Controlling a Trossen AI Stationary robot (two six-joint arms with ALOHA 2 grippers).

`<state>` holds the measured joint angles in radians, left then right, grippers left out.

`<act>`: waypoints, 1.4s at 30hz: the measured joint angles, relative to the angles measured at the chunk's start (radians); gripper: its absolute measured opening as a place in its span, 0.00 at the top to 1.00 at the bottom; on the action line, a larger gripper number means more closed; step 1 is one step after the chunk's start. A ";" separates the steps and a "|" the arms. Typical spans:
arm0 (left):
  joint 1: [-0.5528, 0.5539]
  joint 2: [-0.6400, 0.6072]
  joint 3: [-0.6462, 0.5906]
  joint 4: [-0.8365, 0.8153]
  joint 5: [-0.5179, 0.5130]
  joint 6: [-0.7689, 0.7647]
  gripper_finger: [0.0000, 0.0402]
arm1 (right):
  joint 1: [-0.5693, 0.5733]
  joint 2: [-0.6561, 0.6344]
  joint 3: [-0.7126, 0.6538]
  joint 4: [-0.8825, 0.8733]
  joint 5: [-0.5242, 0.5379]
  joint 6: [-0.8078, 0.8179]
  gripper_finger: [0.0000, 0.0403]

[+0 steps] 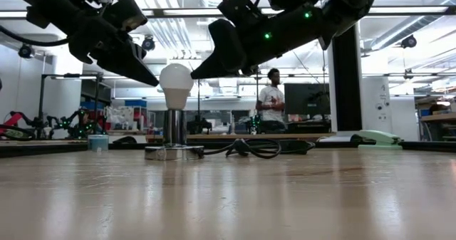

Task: Screw lightbulb
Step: Insert the lightbulb into the lamp

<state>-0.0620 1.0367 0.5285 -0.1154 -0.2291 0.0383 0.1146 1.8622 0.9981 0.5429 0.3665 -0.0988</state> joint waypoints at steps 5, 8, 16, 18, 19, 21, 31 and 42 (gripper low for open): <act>0.000 0.000 0.000 0.000 0.000 0.000 1.00 | 0.000 0.000 0.000 0.000 0.000 0.000 1.00; 0.000 0.000 0.000 0.000 -0.015 -0.012 1.00 | 0.000 0.000 0.000 0.000 0.000 -0.001 1.00; 0.008 0.000 0.000 -0.005 -0.041 -0.040 1.00 | -0.007 0.001 0.000 0.015 0.000 0.000 1.00; 0.007 0.000 0.000 -0.010 -0.041 -0.040 1.00 | -0.006 0.001 0.000 0.015 0.000 0.000 1.00; 0.008 0.000 0.000 -0.011 -0.041 -0.040 1.00 | -0.006 0.001 0.000 0.015 0.000 0.001 1.00; 0.008 0.000 0.000 -0.017 -0.041 -0.041 1.00 | -0.006 0.001 0.000 0.015 0.000 0.004 1.00; 0.018 0.000 0.000 -0.023 -0.051 -0.045 1.00 | -0.006 0.001 0.000 0.015 -0.005 0.008 1.00; 0.017 -0.147 0.000 -0.141 0.039 -0.091 1.00 | -0.002 0.001 -0.001 0.008 0.055 0.010 1.00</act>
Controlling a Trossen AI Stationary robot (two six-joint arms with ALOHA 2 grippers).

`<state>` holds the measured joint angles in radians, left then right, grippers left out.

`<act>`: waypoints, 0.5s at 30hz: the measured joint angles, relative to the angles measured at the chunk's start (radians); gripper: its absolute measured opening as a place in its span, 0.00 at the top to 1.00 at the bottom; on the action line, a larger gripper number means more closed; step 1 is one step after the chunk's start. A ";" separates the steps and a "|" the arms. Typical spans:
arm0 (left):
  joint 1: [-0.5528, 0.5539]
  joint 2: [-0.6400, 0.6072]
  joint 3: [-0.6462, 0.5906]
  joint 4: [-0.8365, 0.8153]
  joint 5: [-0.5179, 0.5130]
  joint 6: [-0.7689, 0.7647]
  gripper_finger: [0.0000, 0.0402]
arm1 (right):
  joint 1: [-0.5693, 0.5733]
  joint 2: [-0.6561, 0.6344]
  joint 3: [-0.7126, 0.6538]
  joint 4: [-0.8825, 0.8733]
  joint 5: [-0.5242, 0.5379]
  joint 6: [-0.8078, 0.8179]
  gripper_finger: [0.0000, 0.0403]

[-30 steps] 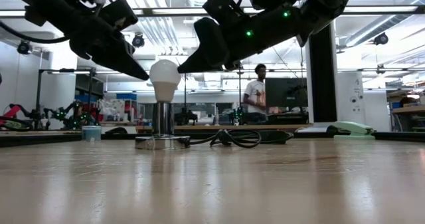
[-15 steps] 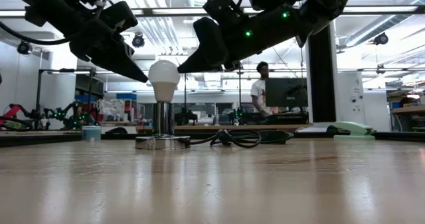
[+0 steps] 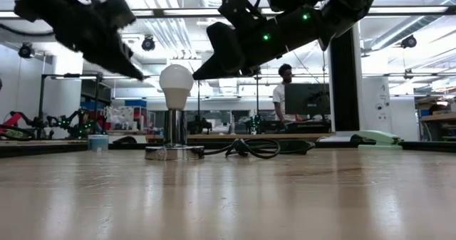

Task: Screw lightbulb
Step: Insert the lightbulb into the lamp

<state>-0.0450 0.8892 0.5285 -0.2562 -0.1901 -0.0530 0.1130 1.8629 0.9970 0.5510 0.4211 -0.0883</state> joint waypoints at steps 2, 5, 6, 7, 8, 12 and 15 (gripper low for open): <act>-0.001 -0.012 0.000 0.035 0.030 0.017 1.00 | 0.002 0.000 0.000 0.000 0.025 -0.003 1.00; -0.002 -0.001 0.000 0.054 0.039 0.038 1.00 | 0.003 0.000 0.000 0.000 0.031 -0.004 1.00; -0.002 0.011 0.000 0.054 0.039 0.042 1.00 | 0.003 0.000 0.000 0.000 0.031 -0.004 1.00; -0.002 0.026 0.000 0.055 0.038 0.043 1.00 | 0.003 0.000 0.000 0.000 0.029 -0.004 1.00; -0.002 0.042 0.000 0.059 0.038 0.047 1.00 | 0.002 0.000 0.000 0.001 0.025 -0.004 1.00; -0.001 0.105 -0.001 0.131 0.032 0.092 1.00 | 0.002 0.000 0.000 0.000 0.019 -0.003 1.00; 0.000 0.140 -0.001 0.159 0.016 0.106 1.00 | 0.002 0.000 0.000 0.000 0.017 -0.003 1.00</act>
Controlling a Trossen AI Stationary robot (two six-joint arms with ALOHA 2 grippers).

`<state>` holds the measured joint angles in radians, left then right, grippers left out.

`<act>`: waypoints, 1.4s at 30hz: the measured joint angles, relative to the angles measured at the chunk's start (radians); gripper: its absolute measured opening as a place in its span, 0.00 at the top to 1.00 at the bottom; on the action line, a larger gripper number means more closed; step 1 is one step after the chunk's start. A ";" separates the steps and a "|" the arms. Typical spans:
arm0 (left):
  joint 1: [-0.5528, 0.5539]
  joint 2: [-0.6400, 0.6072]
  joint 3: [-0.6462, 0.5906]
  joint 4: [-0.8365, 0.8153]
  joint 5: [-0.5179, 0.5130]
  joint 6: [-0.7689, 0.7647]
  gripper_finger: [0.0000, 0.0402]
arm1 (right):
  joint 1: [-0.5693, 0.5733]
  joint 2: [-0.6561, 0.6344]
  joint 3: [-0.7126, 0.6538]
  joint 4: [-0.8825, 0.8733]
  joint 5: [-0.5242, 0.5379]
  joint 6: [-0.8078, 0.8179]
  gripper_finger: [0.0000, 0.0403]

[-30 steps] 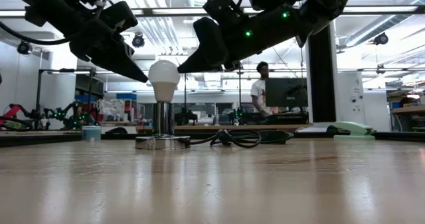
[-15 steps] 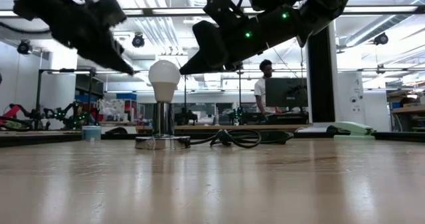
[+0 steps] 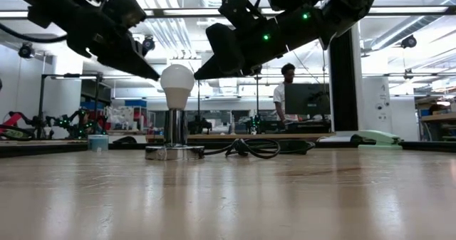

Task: Screw lightbulb
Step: Insert the lightbulb into the lamp

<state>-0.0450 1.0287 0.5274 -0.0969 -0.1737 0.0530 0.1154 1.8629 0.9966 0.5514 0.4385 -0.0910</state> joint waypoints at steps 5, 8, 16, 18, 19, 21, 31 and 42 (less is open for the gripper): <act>0.002 0.011 0.000 -0.002 -0.001 0.003 1.00 | 0.000 0.000 0.000 0.000 -0.028 0.004 1.00; 0.004 0.005 0.000 -0.002 -0.019 -0.004 1.00 | 0.000 0.000 0.000 0.002 -0.029 0.004 1.00; 0.005 0.005 0.002 -0.025 -0.045 -0.035 1.00 | 0.000 0.000 0.000 0.007 -0.051 0.003 1.00; 0.005 0.005 0.002 -0.041 -0.045 -0.044 1.00 | 0.000 0.000 0.000 0.007 -0.051 0.003 1.00; 0.006 0.005 0.002 -0.046 -0.046 -0.049 1.00 | 0.000 0.000 0.000 0.007 -0.051 0.004 1.00; 0.012 0.005 0.002 -0.057 -0.057 -0.059 1.00 | 0.000 0.000 0.001 0.006 -0.053 0.000 1.00; 0.015 -0.060 0.002 -0.110 0.031 -0.081 1.00 | 0.012 -0.011 0.007 -0.050 0.058 0.029 1.00; 0.014 -0.024 0.002 -0.050 0.037 -0.046 1.00 | 0.004 -0.011 0.009 -0.072 0.053 0.031 1.00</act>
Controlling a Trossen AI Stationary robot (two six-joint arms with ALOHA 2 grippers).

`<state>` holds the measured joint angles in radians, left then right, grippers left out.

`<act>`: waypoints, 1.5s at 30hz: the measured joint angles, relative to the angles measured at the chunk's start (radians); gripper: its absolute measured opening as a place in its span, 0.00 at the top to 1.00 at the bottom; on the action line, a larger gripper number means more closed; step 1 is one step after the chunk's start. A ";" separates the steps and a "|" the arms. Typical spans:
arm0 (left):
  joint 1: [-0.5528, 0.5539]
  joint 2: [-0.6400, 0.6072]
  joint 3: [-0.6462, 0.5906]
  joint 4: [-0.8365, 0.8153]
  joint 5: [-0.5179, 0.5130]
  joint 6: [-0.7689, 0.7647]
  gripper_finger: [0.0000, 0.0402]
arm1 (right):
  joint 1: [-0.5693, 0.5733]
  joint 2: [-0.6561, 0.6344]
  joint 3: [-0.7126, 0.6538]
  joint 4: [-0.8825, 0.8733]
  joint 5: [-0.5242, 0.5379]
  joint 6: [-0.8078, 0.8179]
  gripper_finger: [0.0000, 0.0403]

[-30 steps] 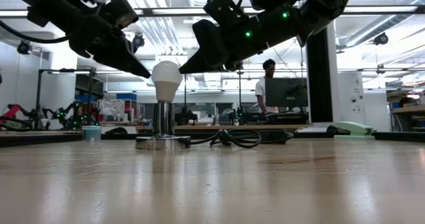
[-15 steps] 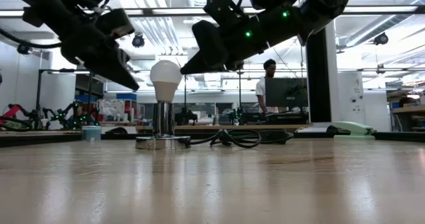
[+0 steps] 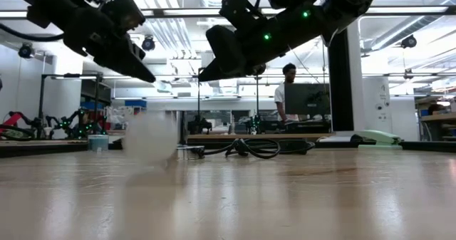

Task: Screw lightbulb
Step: Insert the lightbulb into the lamp

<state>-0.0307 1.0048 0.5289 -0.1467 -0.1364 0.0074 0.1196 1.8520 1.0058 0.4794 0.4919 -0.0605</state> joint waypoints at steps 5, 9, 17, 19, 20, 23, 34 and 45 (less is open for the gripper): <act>0.000 0.005 0.000 -0.002 -0.001 0.000 1.00 | 0.002 -0.001 0.000 -0.053 -0.008 0.012 1.00; 0.000 -0.001 0.000 -0.008 -0.001 -0.001 1.00 | 0.012 -0.002 -0.002 -0.169 -0.255 0.014 1.00; 0.000 0.000 0.000 -0.013 0.052 0.005 1.00 | 0.032 -0.016 -0.004 -0.228 -0.467 0.017 1.00; 0.000 0.001 0.000 -0.010 0.192 0.018 1.00 | 0.033 -0.031 0.003 -0.258 -0.472 -0.019 1.00; -0.001 0.004 0.000 -0.011 0.263 0.011 1.00 | 0.033 -0.033 0.005 -0.281 -0.474 -0.042 1.00; -0.021 0.039 -0.001 -0.010 0.421 -0.099 1.00 | 0.034 -0.032 0.008 -0.359 -0.475 -0.123 1.00; -0.277 0.334 -0.034 0.211 0.431 -0.348 1.00 | 0.090 0.028 0.061 -0.331 -0.500 -0.382 0.80; -0.420 0.529 0.008 0.354 0.235 -0.516 1.00 | 0.111 0.194 0.231 -0.352 -0.651 -0.480 0.47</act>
<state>-0.4504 1.5338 0.5364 0.2071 0.0984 -0.5088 0.2310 2.0457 1.2368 0.1270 -0.1593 -0.5400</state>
